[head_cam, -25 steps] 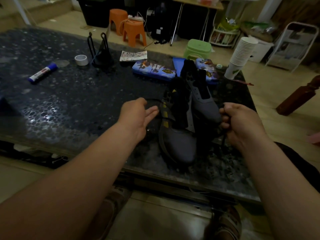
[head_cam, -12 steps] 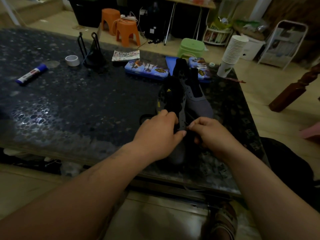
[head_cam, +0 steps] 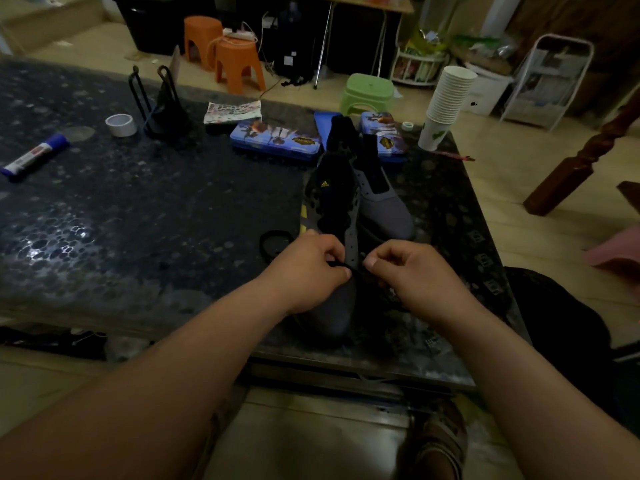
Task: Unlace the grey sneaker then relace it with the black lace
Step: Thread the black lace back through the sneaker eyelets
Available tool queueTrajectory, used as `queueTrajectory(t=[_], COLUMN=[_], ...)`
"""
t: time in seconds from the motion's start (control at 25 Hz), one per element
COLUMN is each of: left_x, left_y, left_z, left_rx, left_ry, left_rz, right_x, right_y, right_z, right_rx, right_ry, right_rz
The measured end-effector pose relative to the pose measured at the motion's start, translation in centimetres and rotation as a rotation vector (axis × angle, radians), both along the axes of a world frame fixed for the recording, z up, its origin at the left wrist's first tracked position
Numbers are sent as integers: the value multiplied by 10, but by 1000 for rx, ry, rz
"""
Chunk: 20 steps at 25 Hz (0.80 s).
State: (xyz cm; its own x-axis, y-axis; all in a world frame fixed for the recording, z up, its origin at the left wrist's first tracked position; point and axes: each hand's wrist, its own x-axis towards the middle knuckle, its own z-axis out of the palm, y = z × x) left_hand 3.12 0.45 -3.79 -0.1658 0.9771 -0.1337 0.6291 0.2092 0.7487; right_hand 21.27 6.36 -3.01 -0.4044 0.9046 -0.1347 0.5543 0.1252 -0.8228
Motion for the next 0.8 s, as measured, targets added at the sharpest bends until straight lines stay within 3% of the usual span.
queueTrajectory(t=[0.16, 0.36, 0.8], left_x=[-7, -9, -11], left_y=[4, 4, 2], left_z=[1, -3, -7], left_rx=[-40, 1, 72], left_ry=[-237, -92, -15], left_rz=[30, -32, -92], right_x=[-4, -6, -20], right_y=[2, 1, 9], right_z=[1, 3, 15], right_rx=[99, 110, 179], right_ry=[-125, -203, -300], right_rz=[58, 97, 111])
